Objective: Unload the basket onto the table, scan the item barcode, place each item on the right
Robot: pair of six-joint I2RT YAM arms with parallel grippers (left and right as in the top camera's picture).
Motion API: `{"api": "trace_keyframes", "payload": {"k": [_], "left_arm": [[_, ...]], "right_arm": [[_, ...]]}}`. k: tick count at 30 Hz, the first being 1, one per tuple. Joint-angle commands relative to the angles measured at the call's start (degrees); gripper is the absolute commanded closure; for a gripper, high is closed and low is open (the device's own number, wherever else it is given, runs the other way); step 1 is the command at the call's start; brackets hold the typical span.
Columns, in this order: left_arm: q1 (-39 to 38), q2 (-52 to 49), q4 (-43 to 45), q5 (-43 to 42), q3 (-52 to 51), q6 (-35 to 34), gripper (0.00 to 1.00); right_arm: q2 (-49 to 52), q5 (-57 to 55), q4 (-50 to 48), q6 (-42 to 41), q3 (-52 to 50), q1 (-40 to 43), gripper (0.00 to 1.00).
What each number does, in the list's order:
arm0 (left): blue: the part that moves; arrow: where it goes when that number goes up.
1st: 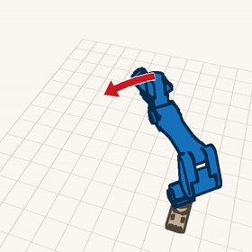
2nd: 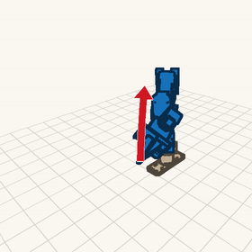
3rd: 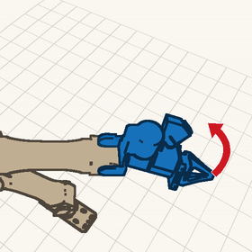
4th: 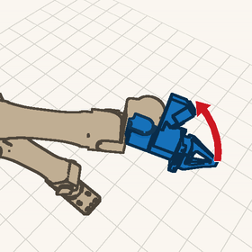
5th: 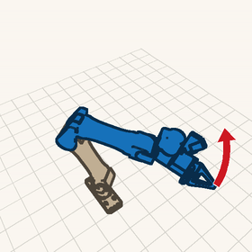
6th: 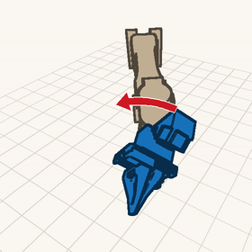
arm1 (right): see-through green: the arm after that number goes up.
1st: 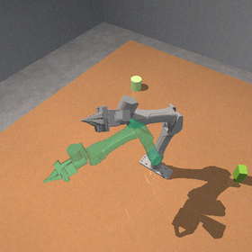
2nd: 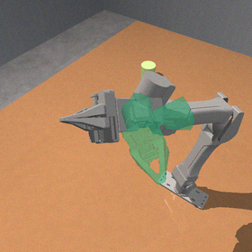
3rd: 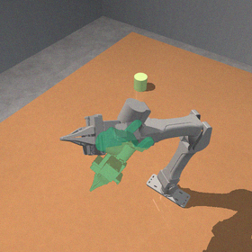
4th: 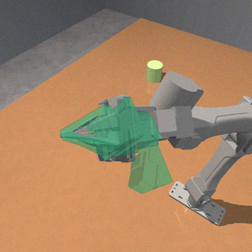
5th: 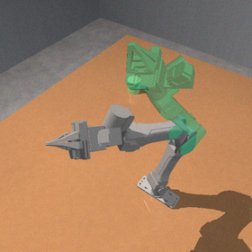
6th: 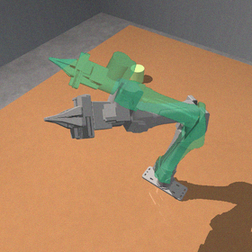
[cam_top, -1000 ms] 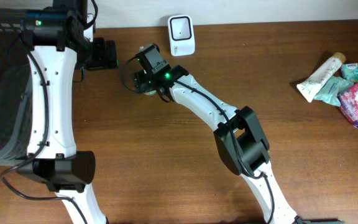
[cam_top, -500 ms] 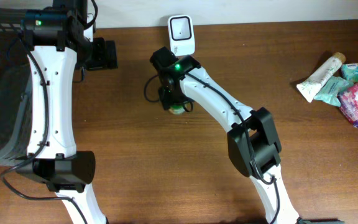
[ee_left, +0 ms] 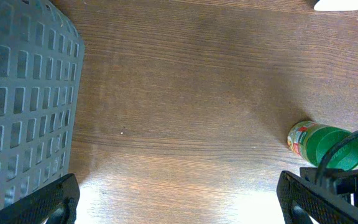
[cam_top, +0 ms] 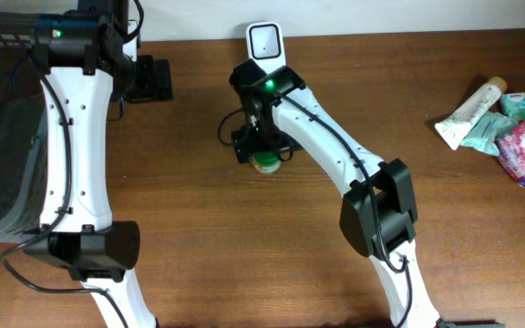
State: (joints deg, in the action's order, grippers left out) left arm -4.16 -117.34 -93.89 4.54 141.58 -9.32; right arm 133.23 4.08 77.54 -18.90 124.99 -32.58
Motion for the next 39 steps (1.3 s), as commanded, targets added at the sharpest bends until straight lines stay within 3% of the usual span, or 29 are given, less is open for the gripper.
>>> {"api": "trace_keyframes", "payload": {"k": [1,5,8,10,14,20,25,31,35,39], "left_arm": [[-0.3,-0.1,-0.1,0.2,-0.1,-0.5,0.01],[-0.3,-0.1,-0.1,0.2,-0.1,-0.5,0.01],[-0.3,-0.1,-0.1,0.2,-0.1,-0.5,0.01],[-0.3,-0.1,-0.1,0.3,-0.1,-0.5,0.01],[-0.3,-0.1,-0.1,0.2,-0.1,-0.5,0.01],[-0.3,-0.1,-0.1,0.3,-0.1,-0.5,0.01],[-0.3,-0.1,-0.1,0.3,-0.1,-0.5,0.01],[-0.3,-0.1,-0.1,0.3,-0.1,-0.5,0.01],[-0.3,-0.1,-0.1,0.3,-0.1,-0.5,0.01],[-0.3,-0.1,-0.1,0.2,-0.1,-0.5,0.01]], "right_arm": [[-2.0,2.4,-1.0,-2.9,1.1,0.5,0.01],[-1.9,0.2,-1.4,-20.9,1.0,0.6,0.01],[-1.9,-0.1,-1.5,-28.0,1.0,1.4,0.01],[-1.9,0.0,-0.4,-37.4,0.9,2.0,0.01],[-1.8,0.0,-0.3,-42.8,0.9,2.0,0.02],[-1.6,-1.9,-1.3,-59.0,-0.7,2.0,0.01],[-1.6,-2.2,-10.3,-59.6,-5.2,1.9,0.01],[-1.5,-2.3,-10.9,-59.8,-9.2,1.8,0.00],[-1.5,-2.2,-11.0,-61.1,-10.6,1.8,0.07],[-1.5,-1.8,-10.5,-56.0,-10.6,1.7,0.24]]}}
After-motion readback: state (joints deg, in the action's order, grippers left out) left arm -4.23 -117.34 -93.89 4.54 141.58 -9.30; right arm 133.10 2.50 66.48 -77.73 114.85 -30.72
